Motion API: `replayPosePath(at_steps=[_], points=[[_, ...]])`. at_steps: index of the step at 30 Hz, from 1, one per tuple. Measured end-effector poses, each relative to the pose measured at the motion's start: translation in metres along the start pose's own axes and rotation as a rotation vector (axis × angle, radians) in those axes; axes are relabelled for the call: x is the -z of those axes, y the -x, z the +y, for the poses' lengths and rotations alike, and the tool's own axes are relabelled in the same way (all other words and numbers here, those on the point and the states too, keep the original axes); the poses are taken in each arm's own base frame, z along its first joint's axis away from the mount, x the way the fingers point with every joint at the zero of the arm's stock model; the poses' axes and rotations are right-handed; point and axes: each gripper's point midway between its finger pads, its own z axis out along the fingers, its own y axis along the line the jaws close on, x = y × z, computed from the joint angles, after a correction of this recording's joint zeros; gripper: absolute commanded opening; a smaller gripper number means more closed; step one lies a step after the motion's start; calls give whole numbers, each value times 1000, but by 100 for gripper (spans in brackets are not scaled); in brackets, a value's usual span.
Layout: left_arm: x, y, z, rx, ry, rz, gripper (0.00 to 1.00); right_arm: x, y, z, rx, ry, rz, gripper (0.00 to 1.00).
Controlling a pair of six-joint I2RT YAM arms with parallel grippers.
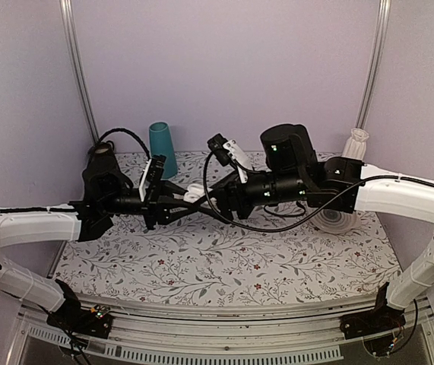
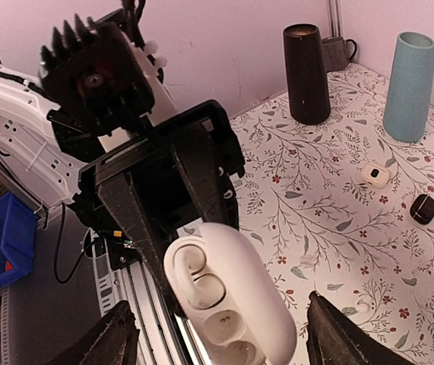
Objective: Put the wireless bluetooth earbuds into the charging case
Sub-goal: Close the charging case, then open the charging case.
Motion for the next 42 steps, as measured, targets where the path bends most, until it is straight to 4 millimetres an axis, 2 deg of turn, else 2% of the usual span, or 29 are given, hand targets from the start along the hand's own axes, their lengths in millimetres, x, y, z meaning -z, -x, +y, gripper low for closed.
replayPosePath(at_steps=[7, 11, 13, 15, 19, 24, 28, 31, 42], points=[[9, -4, 20, 35, 92, -6, 0, 21, 11, 0, 12, 13, -51, 77], [19, -6, 34, 51, 170, -7, 0, 32, 18, -19, -21, -25, -83, 76], [25, -4, 38, 49, 202, -15, 0, 35, 20, -36, -48, -58, -92, 74], [32, 1, 40, 43, 228, -27, 0, 35, 17, -51, -83, -87, -88, 74], [37, 8, 38, 33, 236, -44, 0, 25, 10, -64, -116, -93, -71, 76], [36, 8, 31, 49, 197, -42, 0, 1, -3, -49, -99, -41, -24, 79], [35, 8, 24, 65, 153, -40, 0, -14, 1, -24, -43, 9, -17, 79], [33, 6, 19, 76, 115, -37, 0, -17, 4, -15, -26, 24, -21, 78], [29, 3, 1, 85, 3, -25, 0, -16, 16, -38, -52, -65, -56, 78]])
